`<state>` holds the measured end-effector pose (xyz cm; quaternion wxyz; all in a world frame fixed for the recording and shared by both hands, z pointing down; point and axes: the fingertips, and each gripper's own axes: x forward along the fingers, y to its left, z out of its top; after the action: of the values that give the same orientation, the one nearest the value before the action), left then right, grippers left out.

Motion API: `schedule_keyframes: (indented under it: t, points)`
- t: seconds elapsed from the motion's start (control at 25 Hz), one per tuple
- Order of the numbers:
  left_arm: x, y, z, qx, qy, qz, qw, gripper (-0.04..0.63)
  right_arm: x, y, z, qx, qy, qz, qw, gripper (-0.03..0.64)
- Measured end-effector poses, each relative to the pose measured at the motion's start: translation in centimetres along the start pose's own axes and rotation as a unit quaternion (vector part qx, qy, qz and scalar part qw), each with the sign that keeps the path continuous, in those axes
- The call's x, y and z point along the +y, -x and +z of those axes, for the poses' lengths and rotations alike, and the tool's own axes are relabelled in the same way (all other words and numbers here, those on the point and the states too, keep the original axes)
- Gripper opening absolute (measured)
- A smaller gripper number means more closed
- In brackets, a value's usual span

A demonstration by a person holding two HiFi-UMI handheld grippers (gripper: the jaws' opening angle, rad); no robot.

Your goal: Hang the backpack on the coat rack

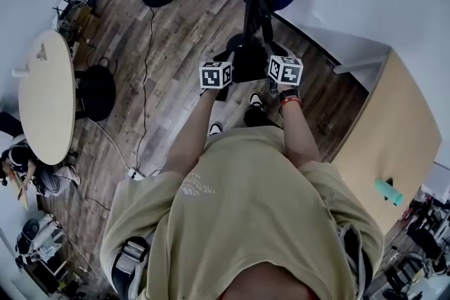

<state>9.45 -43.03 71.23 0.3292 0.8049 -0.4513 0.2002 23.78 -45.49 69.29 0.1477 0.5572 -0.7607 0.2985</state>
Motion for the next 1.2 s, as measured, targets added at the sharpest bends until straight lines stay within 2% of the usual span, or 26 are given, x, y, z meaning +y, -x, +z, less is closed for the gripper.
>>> schedule_keyframes:
  t: [0.36,0.64,0.8,1.04,1.2]
  points:
    - [-1.4,3.2,2.1,-0.055,-0.026,-0.007,0.9981,0.064,1.2,3.7,0.9,-0.04,-0.001,-0.013,0.999,0.061]
    - [-3.0,7.7,5.4,-0.112,-0.062,-0.012,0.9917,0.049,3.6,7.8,4.2,-0.094,0.033,-0.029,0.995,0.048]
    - [-4.3,11.2,7.9,-0.151,-0.09,-0.015,0.9844,0.044,5.2,10.8,5.5,-0.123,0.038,-0.034,0.991,0.043]
    - [-6.1,16.8,10.7,-0.215,-0.125,-0.01,0.9686,0.028,7.3,15.2,7.2,-0.165,0.059,-0.047,0.983,0.032]
    - [-7.5,19.6,11.7,-0.241,-0.133,-0.015,0.9612,0.025,9.0,18.1,8.7,-0.194,0.073,-0.049,0.977,0.016]
